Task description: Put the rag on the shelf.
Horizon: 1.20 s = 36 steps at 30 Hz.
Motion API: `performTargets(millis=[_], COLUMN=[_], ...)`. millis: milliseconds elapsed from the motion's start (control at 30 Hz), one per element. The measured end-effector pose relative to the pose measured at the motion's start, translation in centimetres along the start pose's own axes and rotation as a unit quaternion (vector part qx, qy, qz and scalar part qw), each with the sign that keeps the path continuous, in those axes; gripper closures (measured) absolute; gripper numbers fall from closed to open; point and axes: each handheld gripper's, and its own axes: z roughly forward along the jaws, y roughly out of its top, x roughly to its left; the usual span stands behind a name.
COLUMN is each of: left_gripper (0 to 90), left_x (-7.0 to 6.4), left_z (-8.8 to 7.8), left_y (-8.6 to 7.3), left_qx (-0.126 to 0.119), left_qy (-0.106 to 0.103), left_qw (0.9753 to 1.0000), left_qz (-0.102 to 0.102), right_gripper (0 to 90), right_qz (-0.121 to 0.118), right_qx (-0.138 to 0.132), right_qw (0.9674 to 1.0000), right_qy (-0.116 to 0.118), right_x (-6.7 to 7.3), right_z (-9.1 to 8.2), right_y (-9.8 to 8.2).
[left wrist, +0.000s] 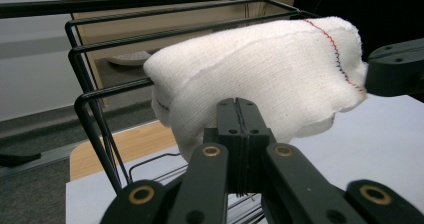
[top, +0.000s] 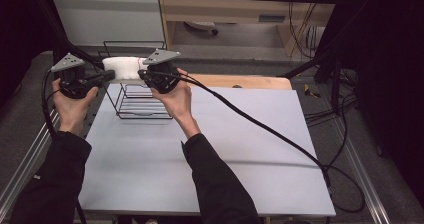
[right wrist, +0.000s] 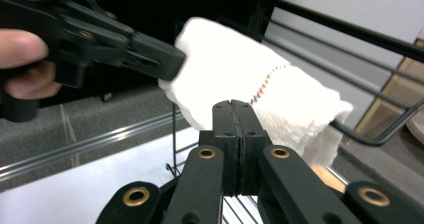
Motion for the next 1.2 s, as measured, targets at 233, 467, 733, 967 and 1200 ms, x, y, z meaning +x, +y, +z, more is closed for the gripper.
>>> performTargets(millis=[233,467,733,967,1200], left_gripper=[89.4,88.6,74.8,56.0,39.5], left_x=[0.1,0.1,-0.5,-1.3,-2.6], left_z=[0.6,0.7,-0.7,-1.4,-1.6], left_y=[-0.4,-0.4,-0.7,-1.8,-4.0], left_qx=[-0.002,-0.002,0.003,0.026,0.045], left_qy=[0.007,0.009,-0.009,-0.014,-0.018], left_qw=[1.0000,0.9999,0.9999,0.9996,0.9988], left_qz=[-0.006,-0.003,-0.008,0.000,0.010], right_gripper=[88.9,87.1,75.2,56.2,30.6], right_qz=[0.008,0.008,0.017,0.038,0.047], right_qx=[0.007,0.004,0.000,0.006,0.024], right_qw=[0.9998,0.9998,0.9998,0.9993,0.9985], right_qy=[-0.019,-0.019,-0.002,-0.002,-0.014], right_x=[-0.5,-0.6,-0.3,-0.9,-1.9], right_z=[1.3,1.4,-0.6,-3.2,-5.9], right_y=[-0.7,-0.8,-0.5,-1.4,-3.3])
